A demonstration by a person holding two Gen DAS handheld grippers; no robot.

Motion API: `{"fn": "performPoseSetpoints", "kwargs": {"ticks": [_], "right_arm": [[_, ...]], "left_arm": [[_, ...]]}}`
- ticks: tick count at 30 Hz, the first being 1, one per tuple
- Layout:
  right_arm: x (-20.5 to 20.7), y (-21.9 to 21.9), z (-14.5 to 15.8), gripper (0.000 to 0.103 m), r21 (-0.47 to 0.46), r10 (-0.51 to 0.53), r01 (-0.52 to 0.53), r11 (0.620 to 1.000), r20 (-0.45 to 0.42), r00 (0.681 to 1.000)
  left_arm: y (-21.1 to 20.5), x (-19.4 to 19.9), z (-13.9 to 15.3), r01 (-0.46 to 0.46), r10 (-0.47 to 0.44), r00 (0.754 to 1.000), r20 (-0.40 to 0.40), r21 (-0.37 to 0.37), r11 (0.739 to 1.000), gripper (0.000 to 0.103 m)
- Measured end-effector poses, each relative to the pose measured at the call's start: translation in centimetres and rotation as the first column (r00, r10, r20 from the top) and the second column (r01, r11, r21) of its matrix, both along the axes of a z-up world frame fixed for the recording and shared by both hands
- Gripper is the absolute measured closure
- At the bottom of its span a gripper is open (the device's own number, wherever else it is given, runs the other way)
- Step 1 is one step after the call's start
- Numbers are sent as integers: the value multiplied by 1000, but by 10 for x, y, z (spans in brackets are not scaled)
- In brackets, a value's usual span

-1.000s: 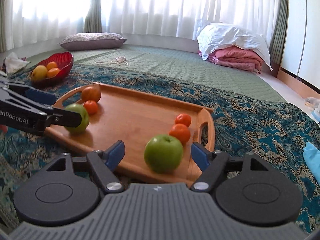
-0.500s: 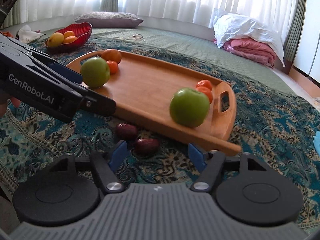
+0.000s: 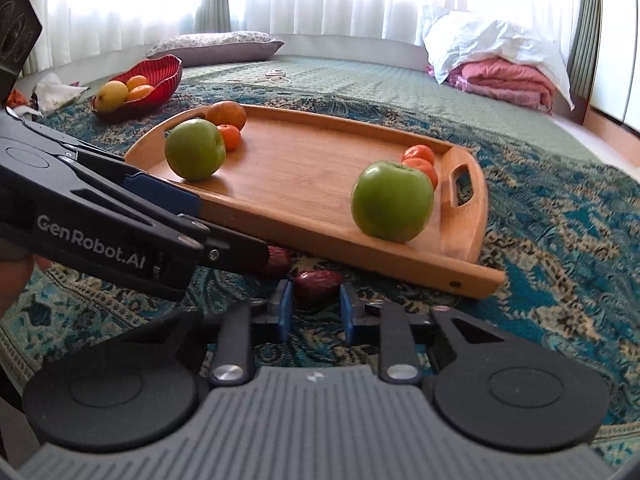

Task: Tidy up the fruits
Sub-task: 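Grasp a red date with the left tool while the right tool grasps another red date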

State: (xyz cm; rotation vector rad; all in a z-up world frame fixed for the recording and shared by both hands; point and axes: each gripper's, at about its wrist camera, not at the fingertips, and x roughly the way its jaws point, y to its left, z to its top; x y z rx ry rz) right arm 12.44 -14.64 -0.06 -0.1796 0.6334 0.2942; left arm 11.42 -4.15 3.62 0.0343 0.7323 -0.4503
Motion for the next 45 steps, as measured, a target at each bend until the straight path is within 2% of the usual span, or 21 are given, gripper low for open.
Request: {"fn": "performPoseSetpoints", "kwargs": {"ticks": [3,13,17,28,29,30,35,38,40,42,45], "right_arm": [[-1,-3,0,80,-9,-13,13,1000,1,1000],[0,-15,0,79,-3,-46,46,999,-7,999],[0,-15,0,72,-3,-39,39,999,-4,999],[11,-4,0,69,8,-31,31,999,-5,999],[13,-3,-1,66,5,-32,32,999,-7,999],[15,-1,-2,57,3,-34,34,999,-10,999],[22,1,-4,55,2,-41,41,999,-21,999],[24,1,-3,54,5,-41,41,999,-23,999],[25,1,-4,58,15,-40,41,999,-27,999],[26,1,-4,67,23,-44,45,999,-27,999],[27,2,-5,68,28,-53,54,998,-24,998]], "left_arm": [[-1,1,-2,-1,1,1000,-14,-14,1000,45],[-16,8,-11,19,-23,998,-65,-58,998,63],[-22,11,-16,14,-18,996,-84,-57,998,80],[-13,5,-9,-26,25,999,-23,-17,1000,80],[-12,5,-9,-30,29,999,-20,-13,999,80],[-11,6,-9,-34,33,999,-18,-11,999,80],[-5,8,-9,-53,52,998,-20,-17,998,80],[-3,8,-10,-59,59,998,-19,-17,998,80],[-2,7,-10,-62,61,998,-17,-18,998,80],[-1,7,-10,-64,63,998,-14,-17,998,80],[-1,5,-9,-65,65,998,-8,-14,998,80]]}}
